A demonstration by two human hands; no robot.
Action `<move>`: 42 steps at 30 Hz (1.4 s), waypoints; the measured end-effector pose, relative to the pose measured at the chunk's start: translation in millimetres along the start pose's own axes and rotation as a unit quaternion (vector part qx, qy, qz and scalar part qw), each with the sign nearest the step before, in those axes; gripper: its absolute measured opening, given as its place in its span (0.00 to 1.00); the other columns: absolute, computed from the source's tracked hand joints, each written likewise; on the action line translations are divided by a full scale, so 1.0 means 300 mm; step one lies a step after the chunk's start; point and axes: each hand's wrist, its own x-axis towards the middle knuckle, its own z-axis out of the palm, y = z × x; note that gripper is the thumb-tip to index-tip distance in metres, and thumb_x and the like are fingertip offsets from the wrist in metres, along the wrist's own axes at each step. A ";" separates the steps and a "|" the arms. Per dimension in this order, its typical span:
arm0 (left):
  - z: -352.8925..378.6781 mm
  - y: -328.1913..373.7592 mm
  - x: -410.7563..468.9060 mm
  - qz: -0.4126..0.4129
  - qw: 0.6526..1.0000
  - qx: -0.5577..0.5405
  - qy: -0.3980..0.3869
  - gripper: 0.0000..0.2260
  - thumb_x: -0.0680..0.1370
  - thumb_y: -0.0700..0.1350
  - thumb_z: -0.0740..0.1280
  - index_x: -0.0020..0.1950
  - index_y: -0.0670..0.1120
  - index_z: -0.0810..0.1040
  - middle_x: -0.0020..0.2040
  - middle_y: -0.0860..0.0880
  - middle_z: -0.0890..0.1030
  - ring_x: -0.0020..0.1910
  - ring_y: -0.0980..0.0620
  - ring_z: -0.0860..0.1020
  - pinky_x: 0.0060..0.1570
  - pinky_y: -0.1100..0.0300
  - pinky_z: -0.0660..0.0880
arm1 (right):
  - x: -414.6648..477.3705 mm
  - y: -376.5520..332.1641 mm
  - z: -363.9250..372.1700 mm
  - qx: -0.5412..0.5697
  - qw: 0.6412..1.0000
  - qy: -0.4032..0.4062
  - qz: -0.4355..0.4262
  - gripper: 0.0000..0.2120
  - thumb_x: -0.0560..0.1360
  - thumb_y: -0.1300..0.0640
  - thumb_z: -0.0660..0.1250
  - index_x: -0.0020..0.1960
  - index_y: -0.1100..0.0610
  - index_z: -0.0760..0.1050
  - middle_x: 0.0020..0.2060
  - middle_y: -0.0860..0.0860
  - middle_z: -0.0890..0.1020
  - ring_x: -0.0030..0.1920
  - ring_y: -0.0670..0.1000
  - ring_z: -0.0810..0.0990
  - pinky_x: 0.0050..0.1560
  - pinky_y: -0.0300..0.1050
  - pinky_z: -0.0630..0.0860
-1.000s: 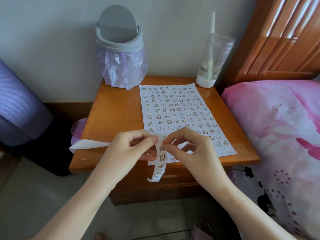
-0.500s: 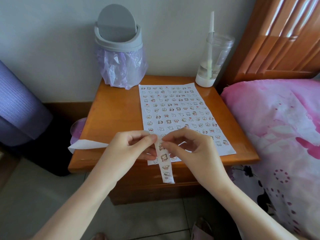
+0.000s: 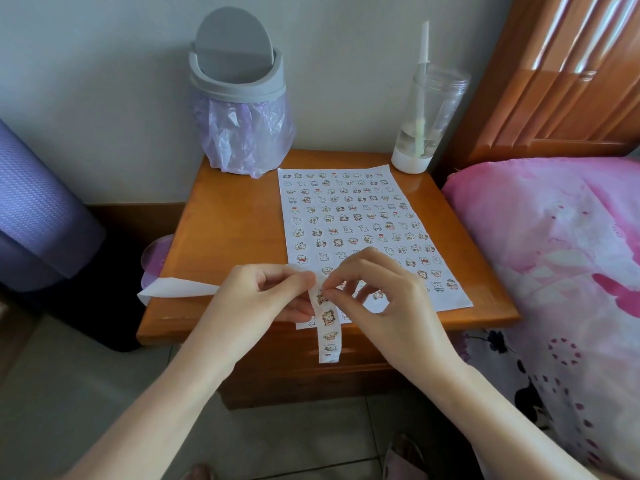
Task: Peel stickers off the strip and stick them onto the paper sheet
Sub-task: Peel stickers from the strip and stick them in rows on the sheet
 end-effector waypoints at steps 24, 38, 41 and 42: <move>-0.007 -0.041 0.018 -0.003 0.995 0.104 -0.008 0.06 0.79 0.43 0.62 0.47 0.46 0.79 0.37 0.53 0.85 0.33 0.52 0.84 0.32 0.59 0.82 | 0.038 0.098 -0.143 0.048 0.952 -0.161 0.257 0.03 0.71 0.55 0.71 0.43 0.53 0.81 0.39 0.48 0.84 0.36 0.44 0.80 0.38 0.34 0.75; -0.009 -0.047 0.018 -0.005 0.992 0.127 -0.011 0.06 0.79 0.43 0.62 0.47 0.47 0.78 0.41 0.54 0.84 0.33 0.53 0.84 0.31 0.60 0.81 | 0.028 0.105 -0.127 0.018 0.957 -0.161 0.240 0.02 0.71 0.55 0.72 0.43 0.53 0.81 0.38 0.49 0.84 0.39 0.47 0.81 0.42 0.37 0.77; -0.008 -0.047 0.018 -0.002 0.991 0.131 -0.008 0.06 0.79 0.43 0.62 0.47 0.47 0.79 0.40 0.56 0.84 0.33 0.54 0.84 0.30 0.62 0.80 | 0.027 0.104 -0.124 0.010 0.959 -0.158 0.234 0.02 0.71 0.55 0.72 0.43 0.53 0.81 0.38 0.49 0.84 0.39 0.46 0.80 0.41 0.36 0.76; -0.008 -0.047 0.019 -0.002 0.991 0.130 -0.007 0.06 0.79 0.43 0.62 0.47 0.48 0.79 0.40 0.56 0.84 0.33 0.54 0.84 0.30 0.63 0.80 | 0.026 0.103 -0.124 0.009 0.960 -0.157 0.233 0.02 0.71 0.55 0.72 0.43 0.54 0.81 0.38 0.49 0.84 0.38 0.46 0.80 0.40 0.35 0.76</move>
